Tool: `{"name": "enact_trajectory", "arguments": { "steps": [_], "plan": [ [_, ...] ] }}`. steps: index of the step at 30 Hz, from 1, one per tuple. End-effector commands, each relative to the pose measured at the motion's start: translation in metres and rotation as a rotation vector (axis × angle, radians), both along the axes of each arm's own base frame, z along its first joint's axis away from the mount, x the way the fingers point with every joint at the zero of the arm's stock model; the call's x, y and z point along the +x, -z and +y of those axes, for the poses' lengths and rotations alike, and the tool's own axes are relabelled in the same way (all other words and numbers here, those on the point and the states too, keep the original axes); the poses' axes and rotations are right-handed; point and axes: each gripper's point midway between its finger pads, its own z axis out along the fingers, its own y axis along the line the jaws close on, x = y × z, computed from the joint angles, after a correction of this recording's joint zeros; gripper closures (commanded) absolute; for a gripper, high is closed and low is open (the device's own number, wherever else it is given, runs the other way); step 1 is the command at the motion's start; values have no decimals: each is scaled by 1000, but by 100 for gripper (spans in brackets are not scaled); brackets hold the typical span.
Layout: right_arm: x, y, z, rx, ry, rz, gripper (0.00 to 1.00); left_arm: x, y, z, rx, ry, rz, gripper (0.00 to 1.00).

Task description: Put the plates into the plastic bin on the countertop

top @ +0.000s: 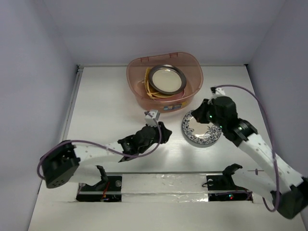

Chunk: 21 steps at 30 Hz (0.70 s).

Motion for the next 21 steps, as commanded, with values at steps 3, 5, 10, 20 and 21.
{"name": "enact_trajectory", "arguments": {
  "steps": [3, 5, 10, 20, 21],
  "plan": [
    [3, -70, -34, 175, 211, -294, 100, 20, -9, -45, 1, 14, -17, 67],
    [-3, -69, -39, 207, 228, -322, 93, 24, 5, -66, 28, 43, 13, 60],
    [-24, -78, -49, 252, 213, -399, 69, 42, 46, -94, 60, 55, 91, 57],
    [-44, -72, -64, 253, 211, -463, 59, 67, 85, -112, 24, 49, 210, 53],
    [-44, -68, -64, 246, 208, -459, 59, 71, 88, -111, 25, 41, 216, 54]
  ]
}}
